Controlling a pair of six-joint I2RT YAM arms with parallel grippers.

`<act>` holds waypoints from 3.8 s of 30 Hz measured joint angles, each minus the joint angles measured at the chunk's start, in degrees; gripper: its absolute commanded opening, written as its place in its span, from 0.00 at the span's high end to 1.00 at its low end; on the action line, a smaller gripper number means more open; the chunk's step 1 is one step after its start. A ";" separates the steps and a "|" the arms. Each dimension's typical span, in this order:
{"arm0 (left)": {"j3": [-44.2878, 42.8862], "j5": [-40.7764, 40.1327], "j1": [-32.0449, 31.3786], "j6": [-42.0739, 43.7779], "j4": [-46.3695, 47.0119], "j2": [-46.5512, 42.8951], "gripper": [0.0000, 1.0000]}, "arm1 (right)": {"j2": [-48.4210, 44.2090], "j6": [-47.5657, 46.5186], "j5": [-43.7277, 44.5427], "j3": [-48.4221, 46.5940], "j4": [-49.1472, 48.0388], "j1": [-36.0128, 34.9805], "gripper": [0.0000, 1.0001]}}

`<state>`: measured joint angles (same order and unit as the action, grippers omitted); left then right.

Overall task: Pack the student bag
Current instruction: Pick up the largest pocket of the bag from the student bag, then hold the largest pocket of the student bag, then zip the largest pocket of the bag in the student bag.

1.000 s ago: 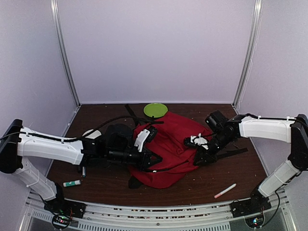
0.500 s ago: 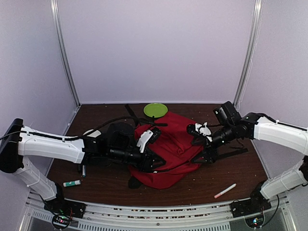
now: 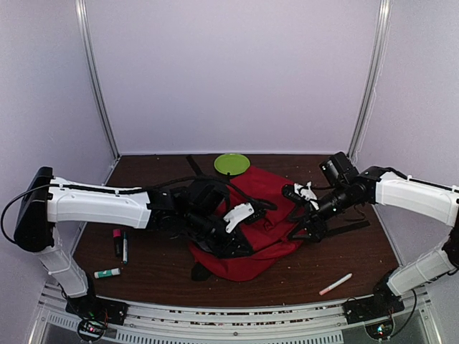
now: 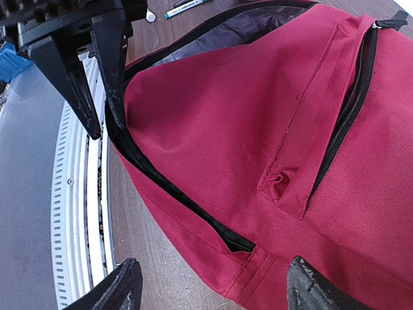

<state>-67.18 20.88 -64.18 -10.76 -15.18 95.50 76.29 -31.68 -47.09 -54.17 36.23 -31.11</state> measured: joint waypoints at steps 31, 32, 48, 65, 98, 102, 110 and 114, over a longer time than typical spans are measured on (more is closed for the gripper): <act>0.13 2.84 0.94 -3.85 0.70 1.57 1.00 | 2.47 -0.50 -2.23 0.00 1.70 0.94 0.25; 0.72 2.95 1.16 -4.33 1.42 1.05 1.00 | 2.47 -0.55 -2.23 0.00 1.70 0.81 0.25; 7.15 2.25 2.12 -10.43 9.66 -3.04 1.00 | 1.05 -6.71 1.09 -0.02 0.55 -13.27 0.20; 12.13 4.15 3.02 -17.09 19.78 -3.04 0.95 | 4.37 -10.40 18.08 1.62 -15.43 -23.93 0.61; 17.16 7.69 4.74 -23.50 29.70 -2.82 1.00 | 4.70 -15.72 20.63 3.34 -14.10 -24.02 0.93; 19.17 7.21 4.85 -23.43 29.88 -4.02 1.00 | 4.50 -15.80 20.20 3.37 -13.05 -22.32 0.94; 21.94 3.50 5.01 -20.37 24.00 -12.50 1.00 | -0.59 -19.47 18.56 8.00 -10.56 -10.27 0.94; 22.01 -1.16 5.20 -17.77 19.23 -14.36 1.00 | -5.44 -22.40 18.95 11.56 -9.29 -5.38 0.95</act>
<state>-45.17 19.73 -58.98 -28.53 4.05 81.14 70.85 -54.08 -28.14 -42.61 26.94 -36.49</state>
